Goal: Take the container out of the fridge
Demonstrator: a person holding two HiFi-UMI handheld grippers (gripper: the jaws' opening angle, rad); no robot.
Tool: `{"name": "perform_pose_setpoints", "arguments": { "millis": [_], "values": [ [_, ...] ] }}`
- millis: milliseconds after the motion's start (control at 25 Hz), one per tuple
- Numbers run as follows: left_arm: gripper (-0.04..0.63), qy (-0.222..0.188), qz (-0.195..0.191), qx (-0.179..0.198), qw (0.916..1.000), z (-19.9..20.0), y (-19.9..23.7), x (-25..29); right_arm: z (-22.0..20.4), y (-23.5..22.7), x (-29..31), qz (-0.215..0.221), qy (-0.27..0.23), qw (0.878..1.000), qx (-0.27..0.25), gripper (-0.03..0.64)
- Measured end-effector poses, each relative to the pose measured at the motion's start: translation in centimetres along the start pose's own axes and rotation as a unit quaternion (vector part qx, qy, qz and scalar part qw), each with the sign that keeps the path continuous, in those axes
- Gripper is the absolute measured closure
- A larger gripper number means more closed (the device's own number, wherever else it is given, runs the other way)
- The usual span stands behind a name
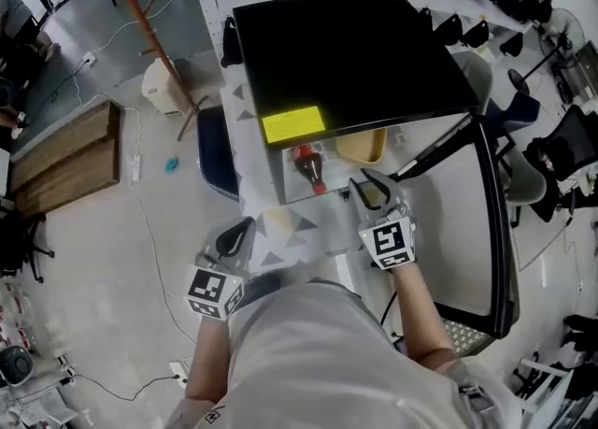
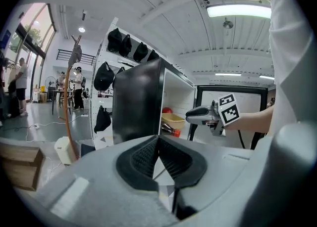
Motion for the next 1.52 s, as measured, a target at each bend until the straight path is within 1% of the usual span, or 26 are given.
{"name": "perform_pose_setpoints", "arguments": {
  "millis": [80, 160, 440, 600, 960, 1000, 1080, 1120, 1320, 1440, 1520],
  "values": [
    [0.586, 0.001, 0.004, -0.008, 1.0000, -0.3, 0.6, 0.0, 0.1, -0.3, 1.0, -0.017, 0.018, 0.999, -0.033, 0.495],
    [0.586, 0.004, 0.007, -0.015, 0.9999, -0.6, 1.2, 0.0, 0.2, -0.7, 2.0, -0.026, 0.034, 0.997, -0.058, 0.485],
    [0.586, 0.009, 0.020, -0.033, 0.9992, -1.8, 2.3, -0.3, -0.1, -0.9, 5.4, -0.017, 0.079, 0.990, -0.116, 0.446],
    [0.586, 0.015, 0.030, -0.044, 0.9985, -2.5, 2.8, -0.6, -0.5, -0.6, 7.2, -0.010, 0.104, 0.983, -0.150, 0.437],
    [0.586, 0.023, 0.051, -0.064, 0.9964, -3.6, 3.5, -1.6, -0.8, 0.0, 8.9, -0.045, 0.126, 0.963, -0.232, 0.437],
    [0.586, 0.023, 0.052, -0.064, 0.9963, -3.6, 3.5, -1.6, -0.8, 0.0, 8.9, -0.048, 0.128, 0.962, -0.238, 0.448],
    [0.586, 0.024, 0.052, -0.064, 0.9963, -3.6, 3.5, -1.6, -0.7, 0.0, 8.8, -0.050, 0.129, 0.961, -0.239, 0.480],
    [0.586, 0.023, 0.052, -0.064, 0.9963, -3.6, 3.5, -1.6, -0.7, -0.1, 8.7, -0.050, 0.128, 0.962, -0.237, 0.483],
    [0.586, 0.022, 0.051, -0.063, 0.9965, -3.6, 3.2, -1.5, -0.5, -0.3, 8.5, -0.044, 0.130, 0.966, -0.218, 0.545],
    [0.586, 0.021, 0.050, -0.064, 0.9965, -3.6, 3.1, -1.7, -0.4, -0.2, 8.2, -0.037, 0.135, 0.968, -0.207, 0.563],
    [0.586, 0.021, 0.050, -0.064, 0.9965, -3.6, 3.0, -1.8, -0.3, -0.1, 7.9, -0.029, 0.134, 0.972, -0.190, 0.577]
  ]
}}
Point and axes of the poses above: the fingertips, and each gripper's own axes: x forward along the fingers, y to its left, z out of its top, the point moved 8 cm from there along -x, backward along the fingers, and after that the axes turned 12 degrees about y, right-handed, at the moved point
